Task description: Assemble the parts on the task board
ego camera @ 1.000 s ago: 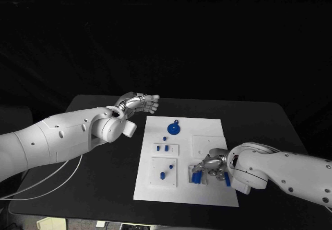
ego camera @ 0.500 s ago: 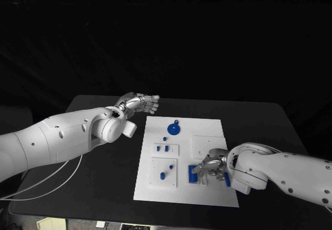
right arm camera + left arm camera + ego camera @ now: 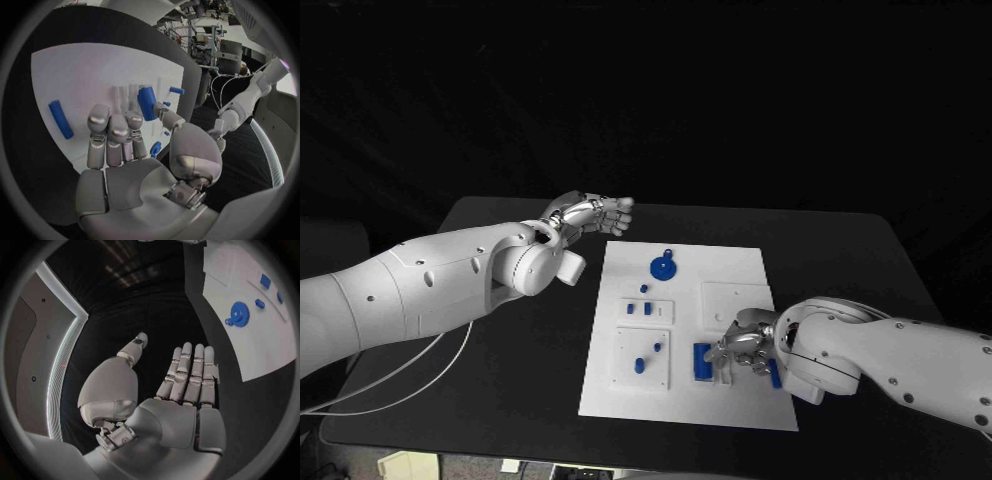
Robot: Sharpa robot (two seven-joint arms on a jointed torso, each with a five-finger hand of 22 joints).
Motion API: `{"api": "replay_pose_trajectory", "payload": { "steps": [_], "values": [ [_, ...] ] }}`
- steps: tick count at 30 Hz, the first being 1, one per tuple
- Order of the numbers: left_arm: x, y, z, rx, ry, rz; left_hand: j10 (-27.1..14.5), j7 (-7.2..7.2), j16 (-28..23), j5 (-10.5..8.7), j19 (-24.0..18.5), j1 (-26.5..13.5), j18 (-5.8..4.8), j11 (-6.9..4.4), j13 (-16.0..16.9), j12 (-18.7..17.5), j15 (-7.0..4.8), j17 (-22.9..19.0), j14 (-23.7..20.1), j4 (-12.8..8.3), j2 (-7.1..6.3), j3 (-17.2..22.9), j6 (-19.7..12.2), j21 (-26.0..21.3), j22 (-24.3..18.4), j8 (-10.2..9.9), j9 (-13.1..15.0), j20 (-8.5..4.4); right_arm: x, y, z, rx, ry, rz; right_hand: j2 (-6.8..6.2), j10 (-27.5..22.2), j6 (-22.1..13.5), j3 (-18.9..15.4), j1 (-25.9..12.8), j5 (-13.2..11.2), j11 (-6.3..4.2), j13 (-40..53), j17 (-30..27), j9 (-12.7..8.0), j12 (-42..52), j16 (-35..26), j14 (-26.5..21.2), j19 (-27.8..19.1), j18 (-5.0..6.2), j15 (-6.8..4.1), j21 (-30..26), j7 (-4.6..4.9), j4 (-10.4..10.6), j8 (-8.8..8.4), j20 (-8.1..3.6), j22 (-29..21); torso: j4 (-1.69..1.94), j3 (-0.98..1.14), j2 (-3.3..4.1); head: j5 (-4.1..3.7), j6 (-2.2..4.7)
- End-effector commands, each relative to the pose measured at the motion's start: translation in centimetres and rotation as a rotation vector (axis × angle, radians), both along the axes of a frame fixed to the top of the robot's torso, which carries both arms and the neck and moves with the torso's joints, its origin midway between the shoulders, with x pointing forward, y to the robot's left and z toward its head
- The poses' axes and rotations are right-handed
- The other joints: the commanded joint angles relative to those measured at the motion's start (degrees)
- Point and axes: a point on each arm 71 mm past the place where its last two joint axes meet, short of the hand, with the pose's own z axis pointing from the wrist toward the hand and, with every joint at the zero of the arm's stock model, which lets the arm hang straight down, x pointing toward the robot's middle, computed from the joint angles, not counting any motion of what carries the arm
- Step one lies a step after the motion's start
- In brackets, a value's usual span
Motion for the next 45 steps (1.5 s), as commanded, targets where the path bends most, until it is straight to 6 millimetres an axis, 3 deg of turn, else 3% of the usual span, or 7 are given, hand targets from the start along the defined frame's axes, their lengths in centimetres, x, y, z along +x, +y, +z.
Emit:
{"api": "replay_pose_trajectory", "payload": {
  "steps": [1, 8, 11, 16, 25, 33, 45],
  "values": [
    [0.0, -0.2, 0.1, -0.001, -0.007, -0.016, -0.31, 0.12, -0.17, -0.15, -0.39, -0.01, 0.65, 0.12, -0.05, 0.00, 0.14, 0.09, 0.34, -0.10, 0.53, -0.32, 0.10, -0.29, 0.08, 0.34, -0.02, -0.12, -0.1, 0.3, 0.3, 0.047, -0.041, 0.051, -1.77, -0.40, 0.23, -0.41, -0.33, -0.04, 0.01, 0.05, 0.08, 0.08, -0.28, -0.40, -0.09, 0.04, 2.70, -0.32, -0.03, 0.71, 0.36, -0.31, -0.04, 0.28, 0.01, 0.01, 0.01, -0.04, 0.15],
    [0.0, -0.1, 0.1, 0.000, -0.008, -0.013, -0.31, 0.12, -0.18, -0.15, -0.37, -0.03, 0.65, 0.12, -0.04, 0.01, 0.14, 0.09, 0.36, -0.11, 0.55, -0.33, 0.10, -0.30, 0.09, 0.34, -0.02, -0.12, -0.3, 0.3, 1.2, 0.127, -0.143, 0.118, -4.07, -0.71, -1.65, -0.20, 1.07, -0.02, 0.40, 0.13, 0.04, 0.02, -0.37, -0.76, -0.12, 0.05, 2.70, -0.07, -0.33, 1.15, 0.87, -1.22, -0.36, 0.02, 0.01, 0.07, 0.00, 0.02, 0.20],
    [0.0, -0.1, 0.1, -0.001, -0.008, -0.013, -0.30, 0.12, -0.18, -0.15, -0.37, -0.03, 0.65, 0.12, -0.04, 0.01, 0.14, 0.09, 0.36, -0.11, 0.56, -0.34, 0.10, -0.30, 0.09, 0.34, -0.02, -0.12, -0.3, -0.1, 1.9, 0.133, -0.239, 0.187, -2.75, -1.06, -3.71, -3.43, 3.09, 0.69, 1.16, 0.39, 0.18, 0.28, -0.07, -0.91, -0.12, -0.26, 2.70, 0.68, -0.46, 1.95, -1.98, -1.96, -0.42, 0.03, 0.00, 0.06, -0.02, 0.02, 0.21],
    [0.0, 0.0, 0.1, 0.000, -0.008, -0.011, -0.30, 0.12, -0.19, -0.15, -0.37, -0.03, 0.65, 0.12, -0.04, 0.01, 0.14, 0.10, 0.36, -0.12, 0.56, -0.35, 0.10, -0.31, 0.11, 0.34, -0.03, -0.12, -0.2, -0.5, 3.2, 0.162, -0.416, 0.313, -1.36, -1.23, -4.89, -6.44, 10.96, 7.93, 1.48, 0.69, 0.34, 0.84, 0.48, -1.21, -0.21, -0.64, 2.70, 0.95, -0.58, 2.31, -7.47, -2.23, -0.55, 0.07, -0.07, 0.05, -0.03, 0.09, 0.31],
    [0.0, 0.0, 0.1, -0.001, -0.009, -0.013, -0.30, 0.12, -0.20, -0.15, -0.36, -0.02, 0.65, 0.12, -0.04, 0.01, 0.14, 0.10, 0.37, -0.16, 0.57, -0.37, 0.09, -0.32, 0.12, 0.34, -0.03, -0.12, -0.5, 1.1, 4.6, 0.098, -0.727, 0.612, -6.22, -3.14, -7.18, 5.10, 25.26, 3.17, 2.15, 0.39, 0.07, 0.42, 0.01, -3.04, -1.30, -2.07, 2.69, 1.65, -2.47, 2.93, -6.80, -3.79, 0.92, -0.72, -0.03, 0.12, 0.01, 0.07, 0.26],
    [0.1, 0.0, 0.1, 0.000, -0.010, -0.012, -0.30, 0.13, -0.21, -0.15, -0.36, -0.03, 0.65, 0.12, -0.04, 0.01, 0.14, 0.10, 0.37, -0.17, 0.58, -0.39, 0.09, -0.33, 0.14, 0.34, -0.04, -0.12, -0.6, 3.1, 4.9, 0.069, -0.852, 0.741, -7.53, -10.26, -14.00, 6.65, 28.68, 0.97, -0.45, 0.46, 2.21, 0.21, 0.53, -2.90, -7.92, -7.93, 2.70, -0.18, -3.62, -1.46, -7.56, -6.06, 2.30, 0.86, -0.01, 0.14, 0.03, -0.11, 0.11],
    [0.2, 0.2, 0.0, 0.001, -0.011, -0.008, -0.22, 0.11, -0.42, -0.15, -0.84, -0.08, 0.48, 0.08, -0.03, 0.05, 0.24, 0.07, 0.16, -0.28, 0.69, -0.52, 0.13, -0.69, 0.18, 0.39, -0.06, -0.01, -1.5, 4.0, 2.1, -0.083, -0.761, 0.893, -7.61, -12.34, -16.05, 9.95, 32.06, 0.26, -0.23, 0.05, 3.50, 1.17, 2.46, -1.39, -10.29, -9.39, 2.70, 0.02, -2.79, -4.96, -7.55, -5.61, 2.71, 1.33, 0.04, 0.05, 0.06, -0.01, -0.51]
  ]
}}
